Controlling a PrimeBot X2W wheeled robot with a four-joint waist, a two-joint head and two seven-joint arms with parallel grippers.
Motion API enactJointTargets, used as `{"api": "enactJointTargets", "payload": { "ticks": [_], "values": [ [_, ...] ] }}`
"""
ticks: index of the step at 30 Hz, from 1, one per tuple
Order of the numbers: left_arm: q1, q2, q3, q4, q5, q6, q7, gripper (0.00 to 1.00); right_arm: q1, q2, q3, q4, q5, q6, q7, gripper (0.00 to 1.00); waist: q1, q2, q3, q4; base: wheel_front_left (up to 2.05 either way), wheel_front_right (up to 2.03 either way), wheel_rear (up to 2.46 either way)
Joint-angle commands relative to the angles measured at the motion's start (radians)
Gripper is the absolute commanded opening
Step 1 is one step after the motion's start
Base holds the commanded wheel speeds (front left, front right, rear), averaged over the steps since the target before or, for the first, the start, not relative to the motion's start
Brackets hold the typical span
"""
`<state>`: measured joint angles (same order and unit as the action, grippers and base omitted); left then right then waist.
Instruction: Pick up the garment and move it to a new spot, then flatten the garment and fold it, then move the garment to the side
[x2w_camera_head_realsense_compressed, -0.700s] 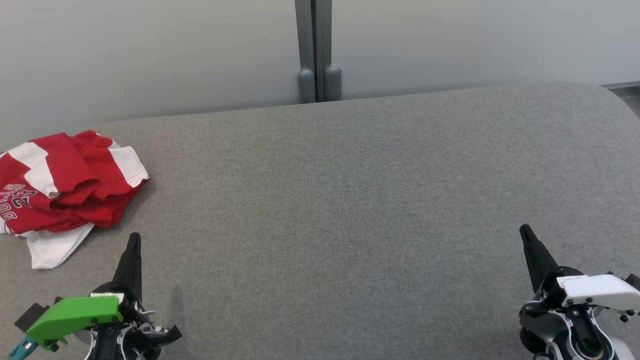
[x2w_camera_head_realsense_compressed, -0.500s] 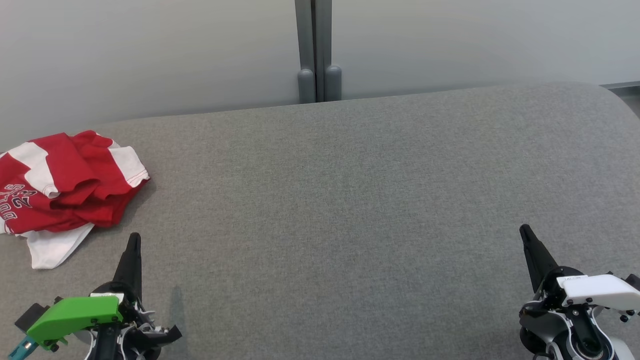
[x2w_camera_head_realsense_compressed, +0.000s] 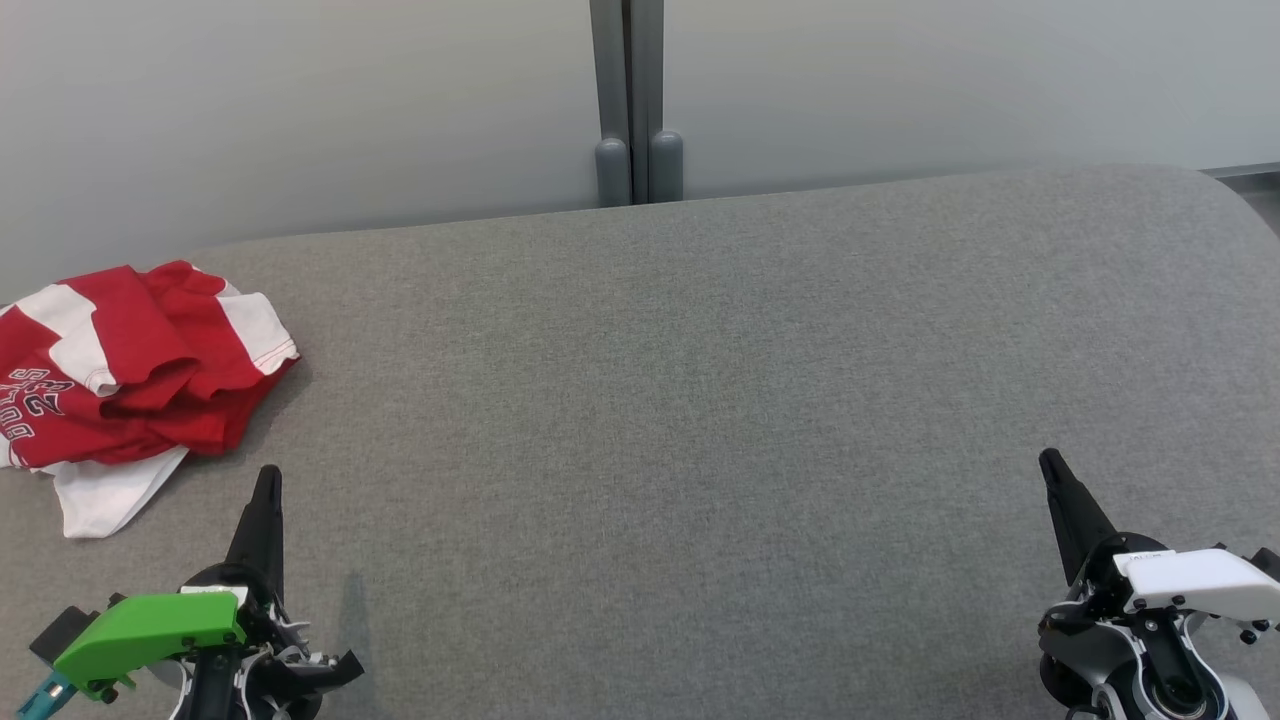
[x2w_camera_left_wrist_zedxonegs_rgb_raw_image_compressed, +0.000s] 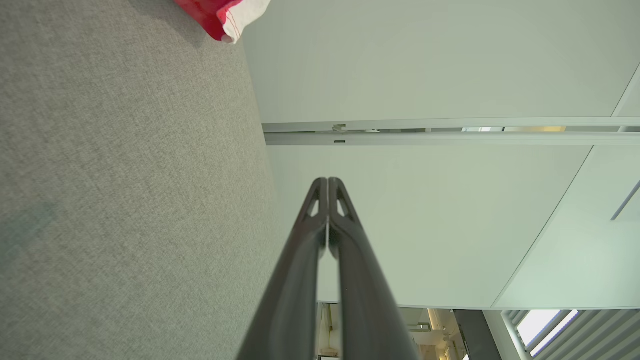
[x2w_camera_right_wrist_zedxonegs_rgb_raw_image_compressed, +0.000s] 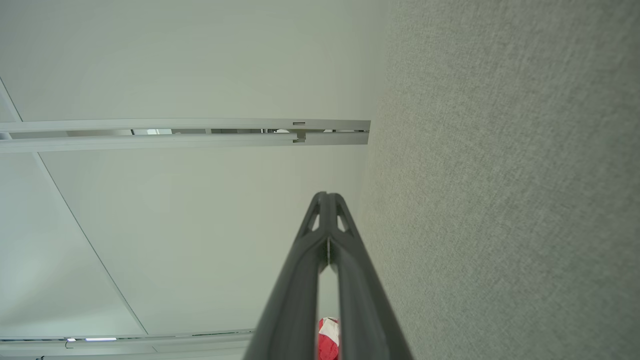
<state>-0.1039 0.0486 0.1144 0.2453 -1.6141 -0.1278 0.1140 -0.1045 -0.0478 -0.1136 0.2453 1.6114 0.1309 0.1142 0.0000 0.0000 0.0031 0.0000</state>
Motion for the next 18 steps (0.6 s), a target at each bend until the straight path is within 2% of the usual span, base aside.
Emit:
{"api": "enactJointTargets", "payload": {
  "ticks": [1, 4, 5, 11, 18],
  "values": [
    [-0.012, 0.004, 0.001, -0.001, 0.003, -0.007, 0.002, 0.0, -0.008, -0.005, -0.002, -0.003, 0.003, 0.0, 0.002, 0.0, 0.0, 0.0, 0.0, 0.0, 0.0, 0.0, 0.0],
    [-0.012, 0.004, 0.001, -0.001, 0.003, -0.007, 0.002, 0.0, -0.008, -0.005, -0.002, -0.003, 0.003, 0.0, 0.002, 0.0, 0.0, 0.0, 0.0, 0.0, 0.0, 0.0, 0.0],
    [0.0, 0.0, 0.0, 0.0, 0.0, 0.0, 0.0, 1.0, 0.0, 0.0, 0.0, 0.0, 0.0, 0.0, 0.0, 1.0, 0.0, 0.0, 0.0, 0.0, 0.0, 0.0, 0.0],
    [0.04, -0.01, -0.008, 0.05, 0.001, 0.002, -0.003, 1.0, 0.039, 0.015, 0.005, 0.047, -0.001, 0.0, -0.002, 1.0, 0.0, 0.0, 0.0, 0.0, 0.0, 0.0, 0.0],
    [0.051, -0.009, -0.047, 0.026, 0.018, 0.001, -0.039, 1.0, 0.046, 0.013, 0.031, 0.038, -0.023, 0.0, -0.039, 1.0, 0.0, 0.0, 0.0, 0.0, 0.0, 0.0, 0.0]
  ]
}}
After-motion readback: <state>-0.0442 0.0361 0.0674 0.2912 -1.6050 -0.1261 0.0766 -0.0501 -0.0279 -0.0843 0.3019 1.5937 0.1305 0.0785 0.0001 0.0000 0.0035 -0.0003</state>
